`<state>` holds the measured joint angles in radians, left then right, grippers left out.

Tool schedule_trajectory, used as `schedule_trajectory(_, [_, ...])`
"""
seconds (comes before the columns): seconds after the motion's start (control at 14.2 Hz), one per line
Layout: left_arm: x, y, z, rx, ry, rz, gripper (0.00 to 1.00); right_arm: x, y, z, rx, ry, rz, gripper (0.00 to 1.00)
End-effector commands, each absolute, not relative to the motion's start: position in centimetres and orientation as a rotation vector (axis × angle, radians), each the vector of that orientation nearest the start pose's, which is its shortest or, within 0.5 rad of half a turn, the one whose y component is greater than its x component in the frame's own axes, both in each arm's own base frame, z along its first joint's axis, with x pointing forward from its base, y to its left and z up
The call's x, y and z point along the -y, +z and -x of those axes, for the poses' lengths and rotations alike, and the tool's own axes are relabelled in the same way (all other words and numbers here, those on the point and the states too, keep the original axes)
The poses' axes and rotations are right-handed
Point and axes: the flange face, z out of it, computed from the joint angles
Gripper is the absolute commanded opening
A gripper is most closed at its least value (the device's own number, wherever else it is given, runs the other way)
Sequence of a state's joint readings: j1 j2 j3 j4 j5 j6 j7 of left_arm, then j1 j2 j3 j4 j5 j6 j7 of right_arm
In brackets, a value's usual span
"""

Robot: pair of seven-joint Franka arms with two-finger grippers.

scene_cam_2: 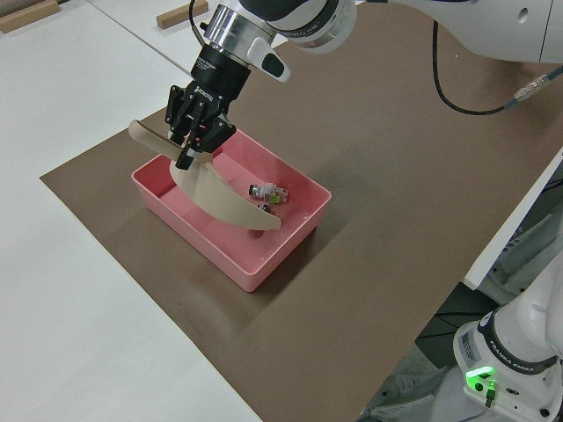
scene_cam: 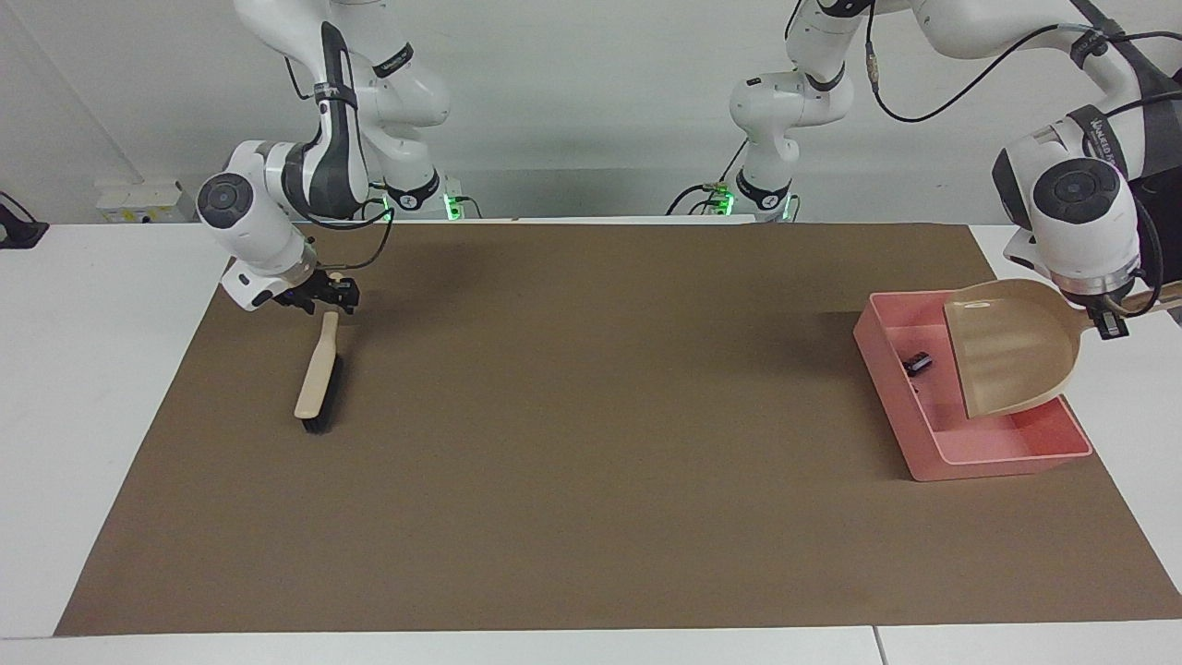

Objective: Clean e-waste and dump in bin
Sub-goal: 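Tip the dustpan over the pink bin with the left gripper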

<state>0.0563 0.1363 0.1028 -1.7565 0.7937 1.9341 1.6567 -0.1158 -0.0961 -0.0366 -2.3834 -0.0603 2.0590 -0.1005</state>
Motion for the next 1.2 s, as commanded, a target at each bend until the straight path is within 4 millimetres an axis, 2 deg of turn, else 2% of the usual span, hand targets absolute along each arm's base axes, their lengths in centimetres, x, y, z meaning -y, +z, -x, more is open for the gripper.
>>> schedule_trajectory(0.0, [-13.5,55.5,-57.7,-1.919,0.766,1.623,0.0,7.2,36.8,-47.3,-0.013,0.283,3.173,0.99])
schedule_trajectory(0.21, [-11.3,57.7,-56.3,-1.953,0.646,1.733,0.0,6.8,41.5,-50.0,-0.02,0.196,3.174,0.99])
schedule_trajectory(0.35, [-9.7,57.4,-56.0,-2.001,0.564,1.799,0.0,5.8,44.5,-51.1,0.008,0.173,3.18,0.99])
schedule_trajectory(0.49, [-6.7,56.8,-55.8,-2.071,0.488,1.851,0.0,5.4,47.6,-51.8,0.014,0.2,3.179,0.99])
schedule_trajectory(0.63, [-3.4,55.3,-55.5,-2.123,0.395,1.958,0.0,5.7,51.0,-52.1,0.003,0.169,3.183,0.99])
schedule_trajectory(0.77, [2.3,52.3,-54.9,-2.201,0.374,1.972,0.0,5.9,54.2,-52.2,-0.008,0.143,3.188,0.99])
schedule_trajectory(0.91, [6.6,49.5,-54.2,-2.208,0.354,2.023,0.0,6.5,57.0,-52.3,-0.028,0.16,3.186,0.99])
schedule_trajectory(0.99, [8.3,48.3,-53.9,-2.208,0.359,2.033,0.0,6.8,57.3,-52.6,-0.039,0.17,3.185,0.99])
schedule_trajectory(1.13, [10.3,46.2,-53.6,-2.165,0.327,2.066,0.0,8.2,56.0,-53.2,-0.075,0.199,3.176,0.99])
